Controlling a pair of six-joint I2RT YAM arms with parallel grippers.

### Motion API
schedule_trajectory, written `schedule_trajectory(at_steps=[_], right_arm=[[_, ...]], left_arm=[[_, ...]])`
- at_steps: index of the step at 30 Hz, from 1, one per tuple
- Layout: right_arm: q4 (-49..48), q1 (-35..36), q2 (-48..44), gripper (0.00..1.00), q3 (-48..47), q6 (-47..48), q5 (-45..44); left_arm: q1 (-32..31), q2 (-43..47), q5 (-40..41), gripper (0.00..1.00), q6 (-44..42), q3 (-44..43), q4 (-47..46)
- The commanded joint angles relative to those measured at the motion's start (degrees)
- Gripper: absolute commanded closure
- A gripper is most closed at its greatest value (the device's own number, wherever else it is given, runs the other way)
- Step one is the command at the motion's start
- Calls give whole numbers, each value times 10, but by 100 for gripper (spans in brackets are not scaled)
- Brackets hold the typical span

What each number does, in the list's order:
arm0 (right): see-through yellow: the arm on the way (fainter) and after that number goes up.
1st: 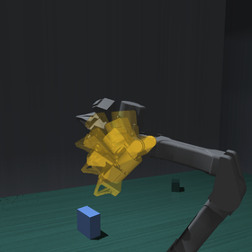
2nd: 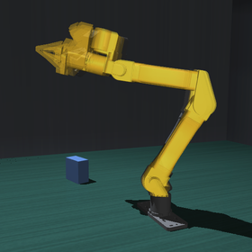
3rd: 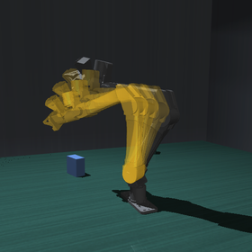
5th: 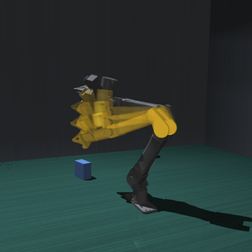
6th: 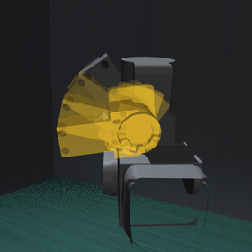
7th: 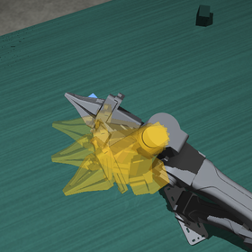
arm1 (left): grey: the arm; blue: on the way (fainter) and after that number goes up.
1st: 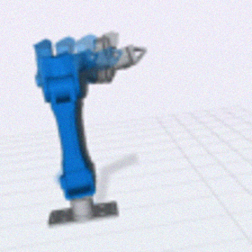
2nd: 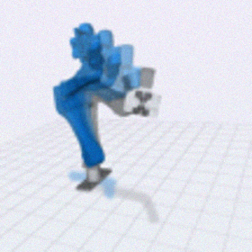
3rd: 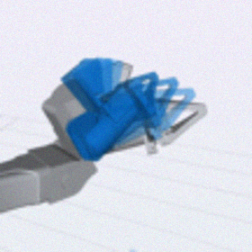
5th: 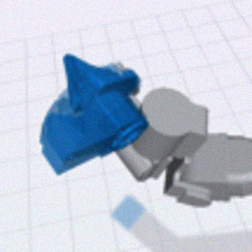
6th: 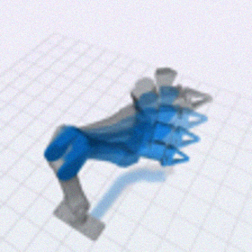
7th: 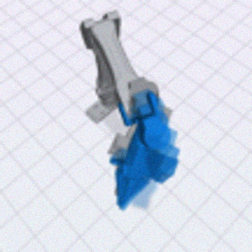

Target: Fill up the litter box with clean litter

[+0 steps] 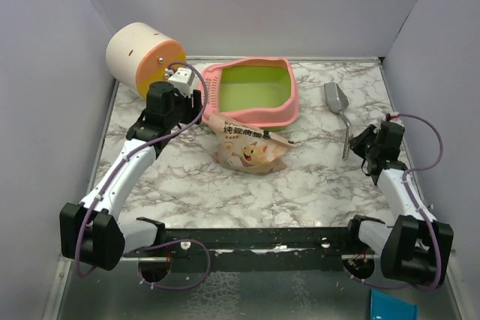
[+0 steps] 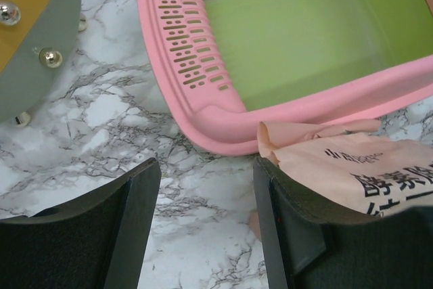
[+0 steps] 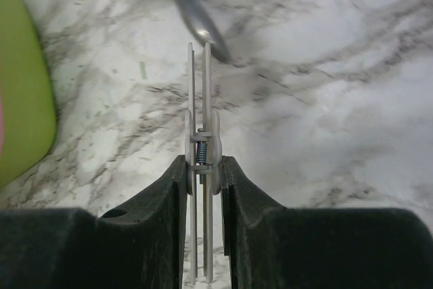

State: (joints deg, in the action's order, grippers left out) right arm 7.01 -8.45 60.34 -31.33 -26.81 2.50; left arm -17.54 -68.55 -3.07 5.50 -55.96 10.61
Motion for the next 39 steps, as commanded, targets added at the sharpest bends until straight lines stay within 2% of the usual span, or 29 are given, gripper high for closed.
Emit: schedule_trajectory(at_steps=[1,7,13,15,18,20,23,29,31,34,36,39], right_arm=[[-66,-69,23,99,50,-29,99],[-94,-71,66,96,73,-31,112],[-96,-71,53,94,91,-30,96],[-92,-71,57,85,90,-29,81],[-75,-71,61,59,79,-33,73],[-61,-71,53,51,71,-37,65],[-29,-71,22,47,54,-28,56],[34,-71,-81,46,1,8,63],[43,-71,-106,46,-23,20,95],[39,-70,-95,46,-54,33,198],[31,-69,-82,41,-66,34,258],[25,-59,-70,40,-80,52,305]], left_arm=[[57,-15,-84,40,54,-17,-20],[120,-37,-229,39,136,16,-69],[133,-55,-282,39,157,25,-84],[133,-55,-292,39,164,29,-96],[134,-61,-308,39,169,27,-100],[134,-67,-319,39,172,23,-101],[134,-79,-337,39,181,16,-104],[134,-111,-381,39,205,1,-111],[134,-119,-399,39,216,-4,-115],[134,-133,-436,39,239,-13,-127],[134,-143,-454,37,262,-11,-148],[134,-161,-488,35,309,-6,-199]])
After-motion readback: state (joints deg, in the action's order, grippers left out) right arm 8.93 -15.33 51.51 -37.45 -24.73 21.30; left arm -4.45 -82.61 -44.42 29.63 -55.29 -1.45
